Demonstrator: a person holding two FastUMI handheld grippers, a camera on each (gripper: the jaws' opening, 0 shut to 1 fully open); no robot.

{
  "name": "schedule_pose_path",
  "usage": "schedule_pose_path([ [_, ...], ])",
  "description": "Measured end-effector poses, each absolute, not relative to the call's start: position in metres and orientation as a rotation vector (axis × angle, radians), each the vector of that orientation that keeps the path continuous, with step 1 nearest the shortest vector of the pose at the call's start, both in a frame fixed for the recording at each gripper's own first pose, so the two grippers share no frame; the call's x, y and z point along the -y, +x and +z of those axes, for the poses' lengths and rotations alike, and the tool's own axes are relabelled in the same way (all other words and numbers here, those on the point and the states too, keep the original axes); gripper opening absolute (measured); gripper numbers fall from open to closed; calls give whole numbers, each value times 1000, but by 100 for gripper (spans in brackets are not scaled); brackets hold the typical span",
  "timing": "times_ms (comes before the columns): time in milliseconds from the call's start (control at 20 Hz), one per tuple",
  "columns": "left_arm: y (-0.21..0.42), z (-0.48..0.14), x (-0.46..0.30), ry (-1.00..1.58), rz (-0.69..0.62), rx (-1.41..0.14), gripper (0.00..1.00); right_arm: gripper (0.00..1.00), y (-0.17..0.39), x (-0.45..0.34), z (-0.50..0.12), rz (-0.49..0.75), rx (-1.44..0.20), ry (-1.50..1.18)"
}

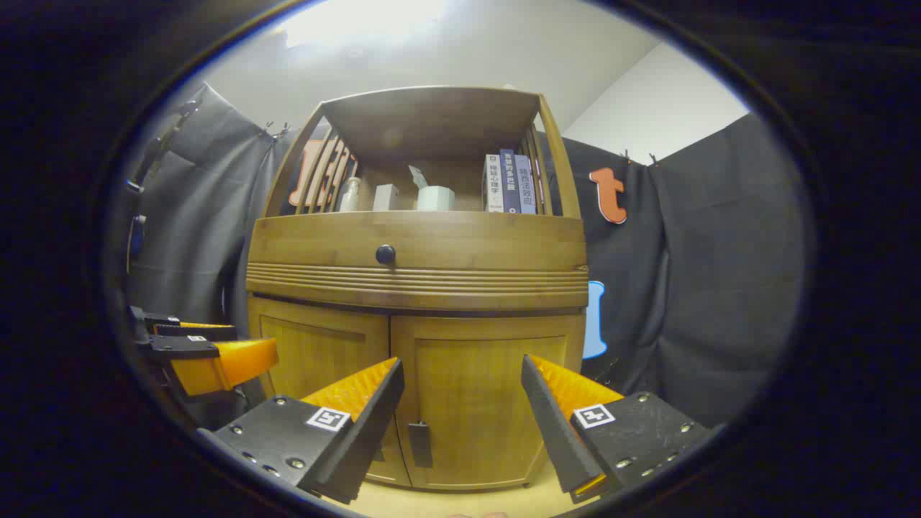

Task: Open the right door of the double-door shoe cabinet with the right hand, and open the left door with the left hand.

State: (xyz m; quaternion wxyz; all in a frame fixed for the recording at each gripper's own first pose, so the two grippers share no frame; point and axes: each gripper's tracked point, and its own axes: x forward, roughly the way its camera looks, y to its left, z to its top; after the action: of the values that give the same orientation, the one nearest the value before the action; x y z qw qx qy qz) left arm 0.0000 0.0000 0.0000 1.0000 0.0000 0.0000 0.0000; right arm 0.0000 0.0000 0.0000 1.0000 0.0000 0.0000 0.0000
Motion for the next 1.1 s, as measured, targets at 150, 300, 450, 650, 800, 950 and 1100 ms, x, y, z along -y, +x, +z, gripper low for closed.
schedule_pose_path([
  [150, 0, -2, -6, 10, 14, -15, 94, 97, -1, -7, 4, 11, 8, -37],
  [300, -2, -3, -7, 6, 11, -14, 92, 98, -4, -14, 6, 20, 12, -48],
  [450, -4, -2, -5, -3, -1, -10, 94, 98, -6, -18, 7, 24, 15, -57],
  [650, -6, 4, -5, 5, -2, 16, 92, 98, -8, -21, 8, 30, 19, -75],
  [800, -7, 3, -7, 19, 7, 22, 94, 97, -6, -23, 5, 33, 11, -79],
  [950, -7, -1, -10, 10, 19, 14, 92, 97, -3, -23, -6, 36, -10, -99],
  [1100, -9, -10, -21, -8, 50, -11, 92, 96, 9, -19, -25, 25, -48, -124],
])
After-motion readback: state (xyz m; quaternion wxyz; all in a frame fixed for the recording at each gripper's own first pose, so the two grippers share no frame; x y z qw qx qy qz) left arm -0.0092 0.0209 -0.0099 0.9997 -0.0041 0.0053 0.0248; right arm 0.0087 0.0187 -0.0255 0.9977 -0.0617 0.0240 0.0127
